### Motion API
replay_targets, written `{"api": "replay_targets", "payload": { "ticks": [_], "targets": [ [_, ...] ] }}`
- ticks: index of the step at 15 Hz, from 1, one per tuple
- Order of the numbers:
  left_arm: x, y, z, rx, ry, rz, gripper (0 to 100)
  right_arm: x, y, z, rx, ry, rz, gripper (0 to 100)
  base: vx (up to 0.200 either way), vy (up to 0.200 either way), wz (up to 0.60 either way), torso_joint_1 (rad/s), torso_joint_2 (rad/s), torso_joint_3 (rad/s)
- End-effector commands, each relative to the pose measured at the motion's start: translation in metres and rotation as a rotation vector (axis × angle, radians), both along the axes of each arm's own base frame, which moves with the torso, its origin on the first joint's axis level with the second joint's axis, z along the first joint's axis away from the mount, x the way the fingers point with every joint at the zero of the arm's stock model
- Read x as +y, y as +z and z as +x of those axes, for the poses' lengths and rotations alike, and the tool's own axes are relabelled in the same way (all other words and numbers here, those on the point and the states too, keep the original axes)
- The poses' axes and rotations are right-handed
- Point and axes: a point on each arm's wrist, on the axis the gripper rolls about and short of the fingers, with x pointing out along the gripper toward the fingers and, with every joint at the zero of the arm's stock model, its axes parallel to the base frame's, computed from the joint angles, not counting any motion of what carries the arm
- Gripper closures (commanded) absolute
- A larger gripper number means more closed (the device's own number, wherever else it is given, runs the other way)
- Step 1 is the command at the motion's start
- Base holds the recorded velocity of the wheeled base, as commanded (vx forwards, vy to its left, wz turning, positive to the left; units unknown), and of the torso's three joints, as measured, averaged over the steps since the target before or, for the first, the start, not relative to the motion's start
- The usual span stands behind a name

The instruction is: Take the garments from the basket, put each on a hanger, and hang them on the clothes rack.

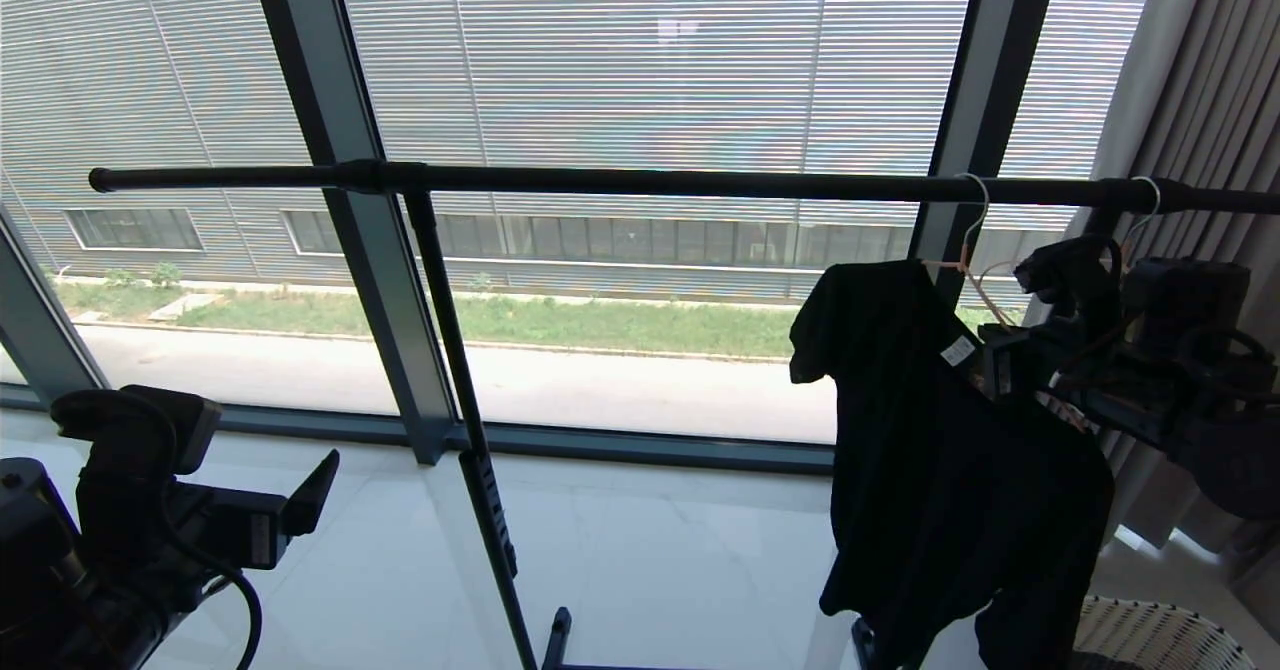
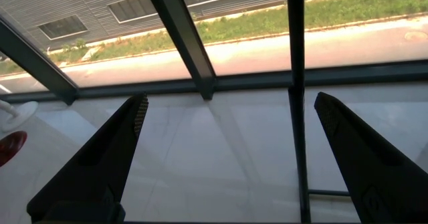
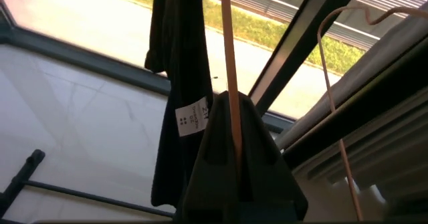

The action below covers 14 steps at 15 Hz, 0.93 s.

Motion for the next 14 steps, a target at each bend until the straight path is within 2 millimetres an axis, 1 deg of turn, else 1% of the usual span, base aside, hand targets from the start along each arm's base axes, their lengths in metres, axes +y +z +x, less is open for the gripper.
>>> {"api": "replay_targets", "payload": {
  "ticks": [1, 2, 4, 5, 6, 7, 8, 9, 10, 11, 13, 14],
  "targets": [
    [0.000, 0.000, 0.000, -0.001, 0.001, 0.000, 0, 0.001, 0.005, -0.003, -0.020, 0.001, 0.003, 100, 0.000, 0.000, 0.00, 0.000, 0.00, 0.000],
    [0.000, 0.000, 0.000, -0.001, 0.001, 0.000, 0, 0.000, 0.007, -0.004, -0.033, -0.018, 0.002, 0, 0.000, 0.000, 0.00, 0.000, 0.00, 0.000],
    [0.000, 0.001, 0.000, -0.003, 0.001, 0.000, 0, -0.001, 0.014, -0.009, -0.055, -0.031, 0.009, 0, 0.000, 0.000, 0.00, 0.000, 0.00, 0.000],
    [0.000, 0.001, 0.000, -0.003, 0.000, 0.002, 0, -0.004, 0.023, -0.022, -0.080, -0.031, 0.012, 0, 0.000, 0.000, 0.00, 0.000, 0.00, 0.000],
    [0.000, 0.001, 0.000, -0.006, 0.002, 0.002, 0, -0.005, 0.027, -0.033, -0.094, -0.027, 0.001, 0, 0.000, 0.000, 0.00, 0.000, 0.00, 0.000],
    [0.000, 0.001, 0.000, -0.006, 0.003, 0.002, 0, -0.006, 0.034, -0.051, -0.120, -0.014, -0.035, 0, 0.000, 0.000, 0.00, 0.000, 0.00, 0.000],
    [0.000, 0.001, 0.000, -0.007, 0.005, 0.002, 0, -0.006, 0.037, -0.060, -0.135, -0.004, -0.063, 0, 0.000, 0.000, 0.00, 0.000, 0.00, 0.000],
    [0.001, 0.003, -0.001, -0.018, 0.024, 0.004, 0, -0.011, 0.042, -0.086, -0.179, 0.016, -0.155, 0, 0.000, 0.000, 0.00, 0.000, 0.00, 0.000],
    [0.001, 0.004, -0.001, -0.021, 0.037, 0.006, 0, -0.013, 0.043, -0.092, -0.189, 0.013, -0.172, 0, 0.000, 0.000, 0.00, 0.000, 0.00, 0.000],
    [0.001, 0.004, -0.001, -0.023, 0.043, 0.007, 0, -0.018, 0.041, -0.099, -0.189, 0.000, -0.201, 0, -0.200, 0.000, 0.00, -0.002, 0.00, 0.002],
    [0.001, 0.005, -0.002, -0.028, 0.043, 0.007, 0, -0.034, 0.034, -0.103, -0.181, -0.043, -0.365, 0, -0.200, 0.000, 0.00, 0.012, 0.00, -0.002],
    [0.001, 0.005, -0.002, -0.031, 0.043, 0.007, 0, -0.037, 0.033, -0.104, -0.183, -0.043, -0.425, 0, -0.200, 0.000, 0.00, -0.002, -0.01, 0.002]
  ]
}}
